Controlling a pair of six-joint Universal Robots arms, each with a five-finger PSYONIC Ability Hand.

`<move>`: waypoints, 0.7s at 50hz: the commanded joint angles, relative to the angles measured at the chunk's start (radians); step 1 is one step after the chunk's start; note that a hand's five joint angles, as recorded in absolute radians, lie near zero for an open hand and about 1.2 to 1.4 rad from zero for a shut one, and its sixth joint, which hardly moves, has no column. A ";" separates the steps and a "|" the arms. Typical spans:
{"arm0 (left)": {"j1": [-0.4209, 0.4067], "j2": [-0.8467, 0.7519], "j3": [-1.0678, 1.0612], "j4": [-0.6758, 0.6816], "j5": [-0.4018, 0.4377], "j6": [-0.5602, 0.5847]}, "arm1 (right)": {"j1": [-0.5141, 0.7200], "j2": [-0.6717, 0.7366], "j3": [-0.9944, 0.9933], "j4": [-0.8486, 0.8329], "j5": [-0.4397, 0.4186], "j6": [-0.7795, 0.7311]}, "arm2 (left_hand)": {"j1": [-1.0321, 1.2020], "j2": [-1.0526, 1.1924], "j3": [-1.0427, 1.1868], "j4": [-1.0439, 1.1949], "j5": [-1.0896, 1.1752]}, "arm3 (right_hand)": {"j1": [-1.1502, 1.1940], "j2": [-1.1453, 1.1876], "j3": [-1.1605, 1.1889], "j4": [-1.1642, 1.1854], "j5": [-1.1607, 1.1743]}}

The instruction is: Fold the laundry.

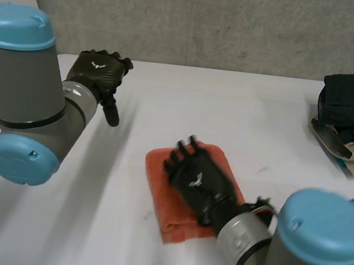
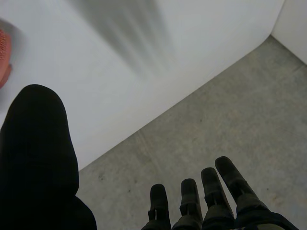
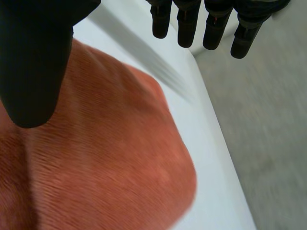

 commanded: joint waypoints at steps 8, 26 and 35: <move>-0.214 -0.037 0.145 -0.056 0.003 -0.090 | -0.242 -0.068 -0.301 0.415 -0.154 0.724 | -0.020 -0.026 -0.030 -0.022 -0.049 | -0.048 -0.037 -0.033 -0.037 -0.048; -0.405 -0.416 0.283 -0.271 -0.322 -0.334 | -0.297 0.282 -0.565 0.721 -0.153 0.520 | -0.020 -0.026 -0.030 -0.022 -0.049 | -0.048 -0.037 -0.033 -0.037 -0.048; -0.400 -0.417 0.254 -0.273 -0.357 -0.317 | -0.303 0.275 -0.474 0.575 -0.120 0.422 | -0.020 -0.026 -0.030 -0.022 -0.049 | -0.048 -0.037 -0.033 -0.037 -0.048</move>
